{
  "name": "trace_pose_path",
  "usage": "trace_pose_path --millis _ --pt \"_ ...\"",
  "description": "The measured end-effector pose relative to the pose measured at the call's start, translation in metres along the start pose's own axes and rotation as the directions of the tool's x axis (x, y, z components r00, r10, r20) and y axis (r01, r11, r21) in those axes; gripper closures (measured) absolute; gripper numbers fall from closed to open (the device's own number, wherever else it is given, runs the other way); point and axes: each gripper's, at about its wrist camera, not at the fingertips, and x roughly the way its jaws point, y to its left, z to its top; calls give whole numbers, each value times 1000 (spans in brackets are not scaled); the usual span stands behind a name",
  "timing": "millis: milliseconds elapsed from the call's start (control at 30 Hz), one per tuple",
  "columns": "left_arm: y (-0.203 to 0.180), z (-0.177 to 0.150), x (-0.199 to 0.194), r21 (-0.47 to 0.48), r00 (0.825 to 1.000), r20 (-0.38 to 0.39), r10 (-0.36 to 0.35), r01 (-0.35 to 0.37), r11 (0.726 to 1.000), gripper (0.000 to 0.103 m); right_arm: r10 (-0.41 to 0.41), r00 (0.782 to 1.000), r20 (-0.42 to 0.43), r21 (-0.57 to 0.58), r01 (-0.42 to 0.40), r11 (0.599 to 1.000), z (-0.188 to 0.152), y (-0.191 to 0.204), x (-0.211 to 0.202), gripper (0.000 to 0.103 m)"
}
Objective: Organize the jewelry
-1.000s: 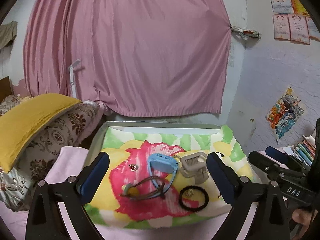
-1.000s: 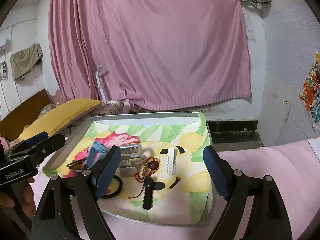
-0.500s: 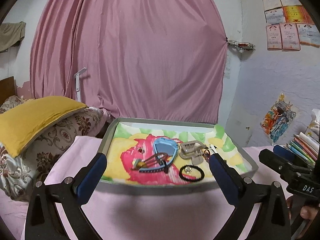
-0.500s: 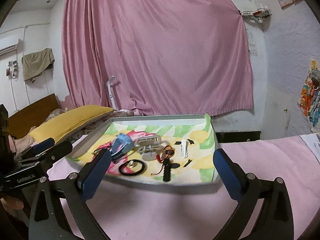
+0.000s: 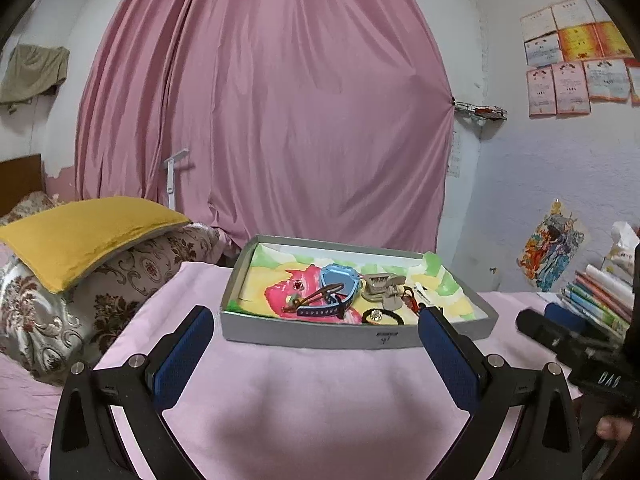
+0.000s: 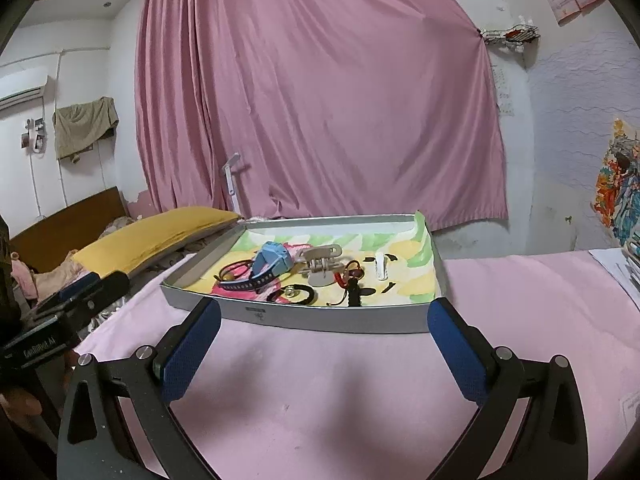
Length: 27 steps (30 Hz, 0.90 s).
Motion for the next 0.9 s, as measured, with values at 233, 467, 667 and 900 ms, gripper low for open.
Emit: trace_pose_path --millis 233,467,667,900 --pt "5 -18 -21 -35 1000 13 25 -24 999 0 -6 999 43 -24 7 1000 -11 9 -25 2" --pt "6 -33 -40 -7 998 31 51 -51 999 0 -26 998 56 -37 29 999 -29 14 -46 2" --pt "5 -43 -54 9 998 37 48 -49 999 0 -38 996 85 -46 42 998 -40 21 -66 2" --pt "8 -54 -68 10 997 51 58 -59 998 0 -56 990 132 -45 62 997 -51 25 -86 2"
